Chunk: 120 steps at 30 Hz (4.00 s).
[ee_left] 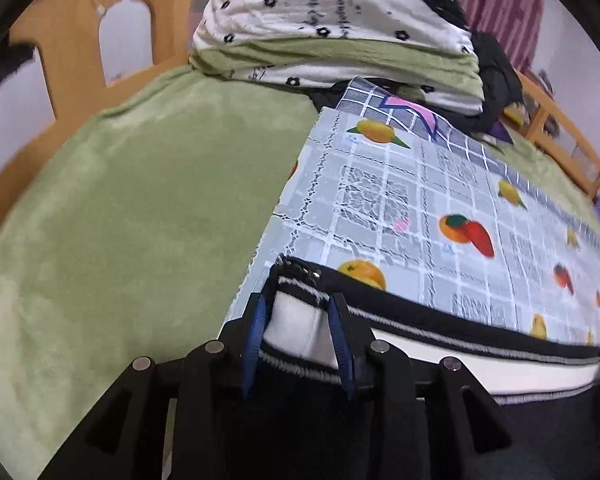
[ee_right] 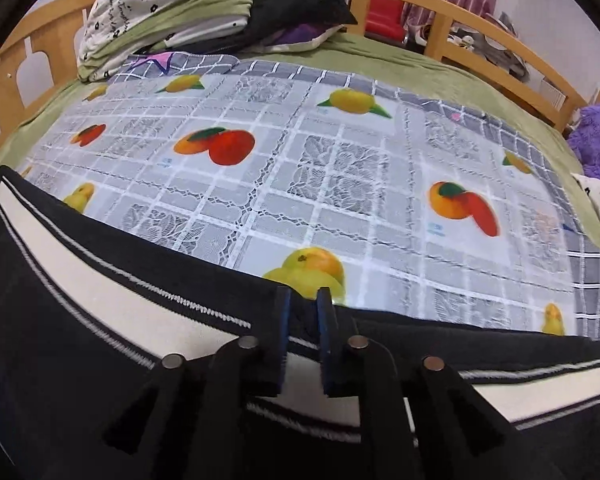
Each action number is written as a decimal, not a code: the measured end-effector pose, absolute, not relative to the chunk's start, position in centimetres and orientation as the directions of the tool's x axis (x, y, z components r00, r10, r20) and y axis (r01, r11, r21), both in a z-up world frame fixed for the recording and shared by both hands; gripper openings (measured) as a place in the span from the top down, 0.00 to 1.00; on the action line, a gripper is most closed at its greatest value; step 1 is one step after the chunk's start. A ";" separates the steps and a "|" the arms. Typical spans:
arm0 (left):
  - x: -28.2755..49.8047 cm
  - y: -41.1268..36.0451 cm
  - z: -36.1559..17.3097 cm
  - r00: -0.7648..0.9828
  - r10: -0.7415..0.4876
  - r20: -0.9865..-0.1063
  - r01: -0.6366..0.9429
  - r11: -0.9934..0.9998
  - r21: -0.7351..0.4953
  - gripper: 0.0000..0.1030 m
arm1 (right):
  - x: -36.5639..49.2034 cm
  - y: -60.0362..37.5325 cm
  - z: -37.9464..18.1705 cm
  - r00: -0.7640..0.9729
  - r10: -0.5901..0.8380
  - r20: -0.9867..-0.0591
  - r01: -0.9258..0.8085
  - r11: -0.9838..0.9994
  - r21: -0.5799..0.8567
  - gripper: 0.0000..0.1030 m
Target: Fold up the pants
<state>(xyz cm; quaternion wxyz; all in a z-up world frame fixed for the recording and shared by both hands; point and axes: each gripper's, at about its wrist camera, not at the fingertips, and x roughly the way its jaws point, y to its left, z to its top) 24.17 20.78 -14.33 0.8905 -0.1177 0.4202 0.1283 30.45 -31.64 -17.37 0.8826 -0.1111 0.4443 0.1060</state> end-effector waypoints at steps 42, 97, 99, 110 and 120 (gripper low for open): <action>3.9 11.7 -3.1 0.732 -0.101 -0.674 -0.115 0.957 -0.267 0.50 | 10.1 -29.5 -4.6 0.719 0.129 -0.683 -0.023 0.987 0.162 0.42; 9.6 1.8 -4.3 0.847 -0.194 -0.495 0.023 0.943 -0.331 0.91 | 4.1 -38.8 -12.4 0.703 0.025 -0.710 0.136 0.976 0.170 0.54; 10.0 -3.2 -4.8 0.822 -0.248 -0.512 0.090 0.945 -0.314 0.91 | 3.4 -40.6 -12.3 0.715 0.029 -0.698 0.158 0.967 0.202 0.54; 10.6 -18.1 -14.2 0.574 -0.414 -0.707 0.255 0.910 -0.326 0.90 | 0.5 -48.1 -14.3 0.696 0.009 -0.718 0.261 0.929 0.264 0.54; 7.1 -14.9 -12.1 0.568 -0.385 -0.728 0.303 0.920 -0.250 0.44 | 1.6 -46.1 -14.4 0.695 0.120 -0.709 0.159 0.936 0.315 0.54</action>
